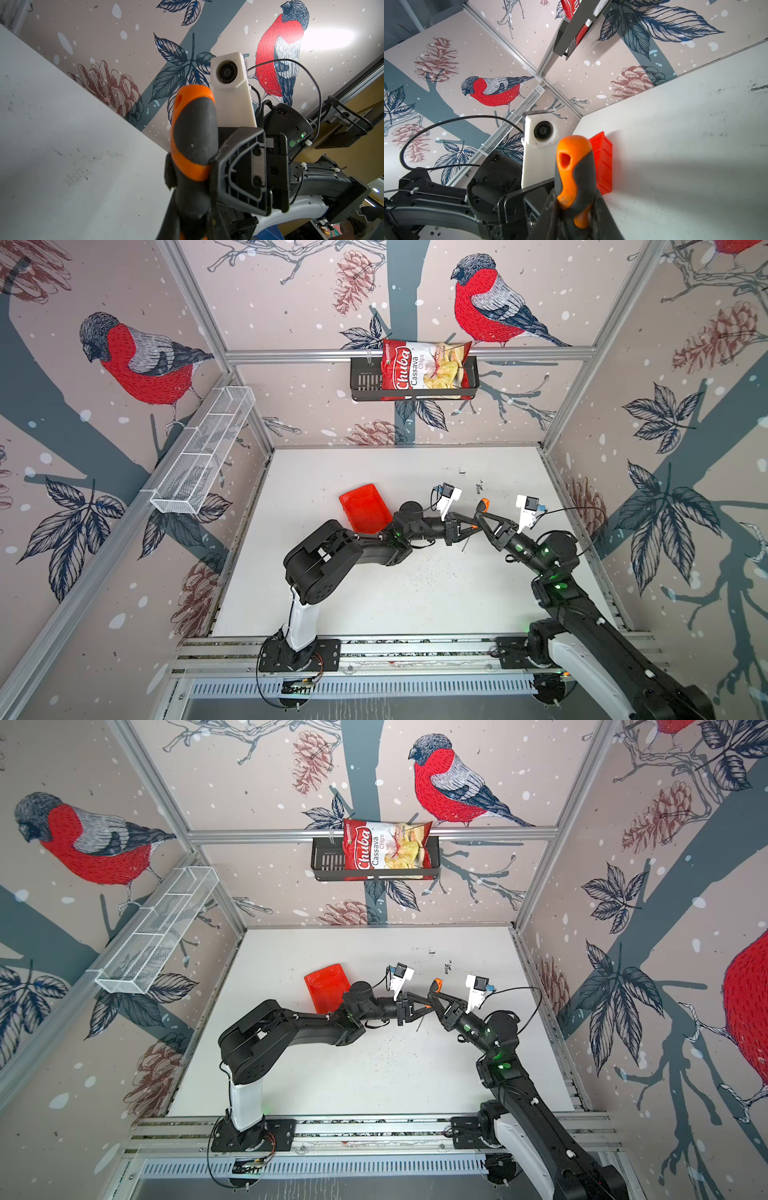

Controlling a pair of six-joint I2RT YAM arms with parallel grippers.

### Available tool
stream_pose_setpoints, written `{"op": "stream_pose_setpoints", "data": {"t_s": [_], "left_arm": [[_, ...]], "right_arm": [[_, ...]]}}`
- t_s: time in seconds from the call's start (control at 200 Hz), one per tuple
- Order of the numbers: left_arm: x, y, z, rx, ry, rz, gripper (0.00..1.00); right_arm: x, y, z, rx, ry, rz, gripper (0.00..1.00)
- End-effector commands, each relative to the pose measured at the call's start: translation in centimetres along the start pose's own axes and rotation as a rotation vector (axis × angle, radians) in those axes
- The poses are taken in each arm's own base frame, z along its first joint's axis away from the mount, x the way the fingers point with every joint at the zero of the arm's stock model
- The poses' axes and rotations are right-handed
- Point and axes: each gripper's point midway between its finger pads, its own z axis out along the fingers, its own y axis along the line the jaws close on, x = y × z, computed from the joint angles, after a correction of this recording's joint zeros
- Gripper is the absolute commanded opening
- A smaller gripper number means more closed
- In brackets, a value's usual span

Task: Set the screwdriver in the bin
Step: 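Bring the screwdriver to the left gripper and close the left gripper on the handle, then open the right gripper and draw it back while the left gripper holds the screwdriver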

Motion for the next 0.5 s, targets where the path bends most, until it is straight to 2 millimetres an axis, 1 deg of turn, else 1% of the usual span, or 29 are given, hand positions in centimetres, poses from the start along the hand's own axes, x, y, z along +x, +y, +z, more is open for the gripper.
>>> {"op": "stream_pose_setpoints", "data": {"t_s": [0.0,0.045,0.05,0.065,0.08,0.12,0.155,0.2,0.235,0.275,0.31,0.41,0.495], "left_arm": [[-1.2,-0.7,-0.3,-0.006,-0.047,0.065,0.00],[-1.5,-0.7,-0.3,-0.020,-0.051,0.077,0.00],[-1.6,-0.7,-0.4,-0.021,-0.052,0.080,0.00],[-0.9,-0.4,-0.6,-0.035,-0.040,0.074,0.00],[-0.8,-0.3,-0.7,-0.044,-0.039,0.077,0.00],[-0.8,-0.2,-1.0,-0.067,-0.038,0.087,0.00],[-0.9,-0.1,-1.3,-0.088,-0.041,0.102,0.00],[-0.9,0.2,-1.7,-0.121,-0.044,0.118,0.00],[-1.0,0.4,-2.2,-0.151,-0.050,0.127,0.00],[-1.3,0.7,-2.8,-0.186,-0.061,0.138,0.00],[-1.5,1.0,-3.5,-0.221,-0.072,0.149,0.00],[-1.9,1.9,-6.0,-0.339,-0.089,0.168,0.00],[-2.2,2.8,-8.6,-0.463,-0.090,0.192,0.00]], "right_arm": [[0.5,0.5,0.0,-0.024,0.028,-0.016,0.03],[0.5,0.6,0.0,-0.023,0.031,-0.022,0.09],[0.4,0.6,0.0,-0.023,0.031,-0.022,0.10],[0.4,0.7,0.0,-0.025,0.031,-0.026,0.13],[0.4,0.7,0.0,-0.024,0.031,-0.028,0.18],[0.3,0.8,0.1,-0.027,0.030,-0.035,0.34],[0.3,1.0,0.2,-0.030,0.034,-0.041,0.53],[0.1,1.2,0.3,-0.032,0.036,-0.051,0.73],[0.0,1.4,0.3,-0.033,0.037,-0.060,0.85],[-0.1,1.6,0.4,-0.032,0.037,-0.072,0.94],[-0.3,1.8,0.4,-0.031,0.033,-0.085,1.00],[-0.9,2.2,0.6,-0.009,0.020,-0.137,1.00],[-1.0,2.5,1.1,0.011,0.026,-0.191,1.00]]}}
